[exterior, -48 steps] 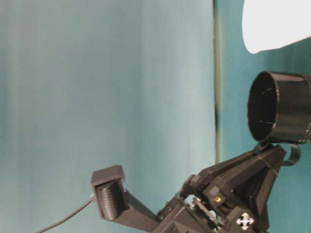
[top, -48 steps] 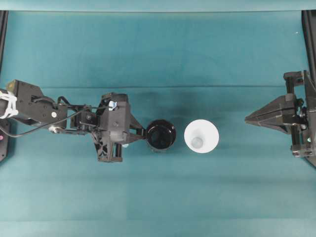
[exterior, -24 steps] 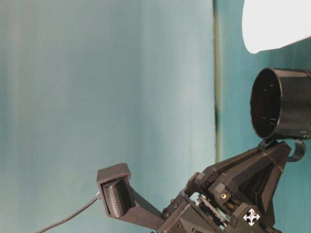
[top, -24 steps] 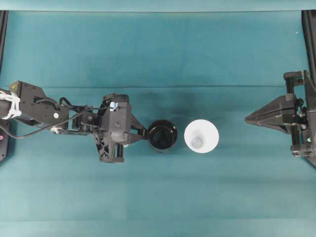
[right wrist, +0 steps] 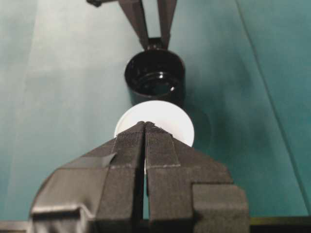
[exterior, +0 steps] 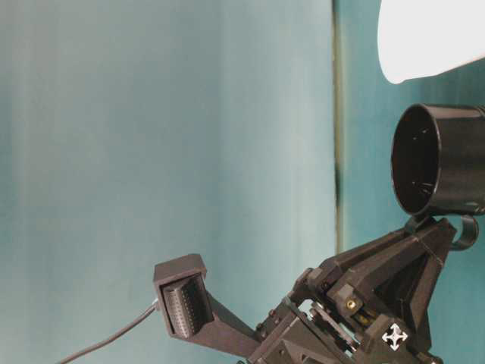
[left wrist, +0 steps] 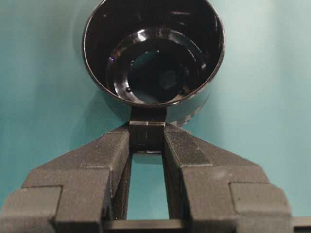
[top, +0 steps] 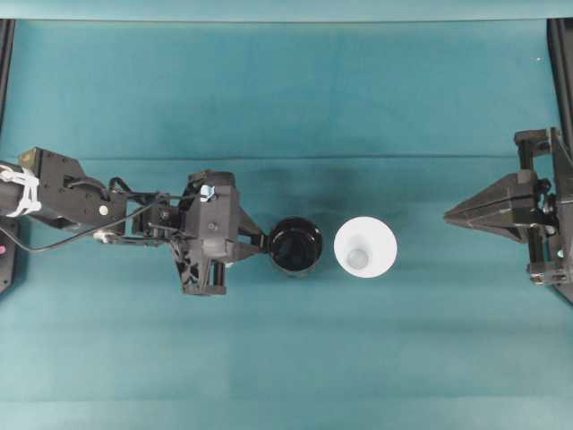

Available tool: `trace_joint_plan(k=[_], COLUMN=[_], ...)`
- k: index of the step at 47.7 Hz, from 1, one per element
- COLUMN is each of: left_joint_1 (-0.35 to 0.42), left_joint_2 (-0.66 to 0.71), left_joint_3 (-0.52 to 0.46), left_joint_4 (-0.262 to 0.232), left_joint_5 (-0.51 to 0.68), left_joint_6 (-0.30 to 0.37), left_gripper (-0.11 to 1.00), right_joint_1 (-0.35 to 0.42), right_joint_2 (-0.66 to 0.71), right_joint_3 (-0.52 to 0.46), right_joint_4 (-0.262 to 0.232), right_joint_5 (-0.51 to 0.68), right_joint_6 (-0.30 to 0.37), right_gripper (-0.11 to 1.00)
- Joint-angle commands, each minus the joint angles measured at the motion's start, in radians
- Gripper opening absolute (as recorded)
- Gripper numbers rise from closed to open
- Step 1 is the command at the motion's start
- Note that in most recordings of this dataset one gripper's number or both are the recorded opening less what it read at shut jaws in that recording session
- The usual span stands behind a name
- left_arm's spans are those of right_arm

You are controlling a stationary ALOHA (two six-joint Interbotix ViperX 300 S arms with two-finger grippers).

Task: Put the paper cup into the moved cup holder.
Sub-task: 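Open the left gripper and retract it leftward from the holder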

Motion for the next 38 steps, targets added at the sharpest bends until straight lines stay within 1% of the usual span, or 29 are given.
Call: trace_joint_plan(k=[1,4,6,16,18,19,21,30,38], left_joint_1=[-0.005,-0.005,-0.005,-0.005,-0.003,-0.003,-0.003,-0.005,-0.003], left_joint_2=[-0.003,-0.003,-0.003,-0.003,-0.003,-0.005,-0.005,-0.018,-0.101], left_joint_3=[-0.012,-0.012,-0.011,-0.009,-0.009,-0.009,-0.009,0.009,0.048], left_joint_4=[0.003,0.002,0.002,0.002,0.002,0.002,0.002,0.002,0.002], left_joint_5=[-0.005,-0.002,-0.002,-0.002,0.0,-0.002,-0.002,0.009,0.058], left_joint_6=[-0.002,-0.003,-0.006,-0.018,-0.018,-0.018,-0.018,-0.02,-0.021], left_gripper=[0.2,0.22,0.27,0.75,0.83,0.85,0.86,0.81,0.81], right_joint_1=[-0.002,-0.002,-0.002,-0.002,-0.002,-0.002,-0.002,-0.002,0.0], right_joint_2=[0.006,0.006,0.005,0.005,0.005,0.005,0.006,0.006,0.005], right_joint_3=[-0.025,-0.025,-0.025,-0.025,-0.025,-0.025,-0.025,-0.025,-0.031], right_joint_4=[0.0,0.0,0.0,0.0,0.0,0.002,0.002,0.002,0.003], right_joint_5=[-0.005,-0.005,-0.005,-0.005,-0.005,-0.005,-0.005,-0.005,0.009], right_joint_6=[0.008,0.008,0.008,0.008,0.009,0.009,0.009,0.009,0.028], right_gripper=[0.01,0.01,0.01,0.01,0.01,0.01,0.01,0.01,0.01])
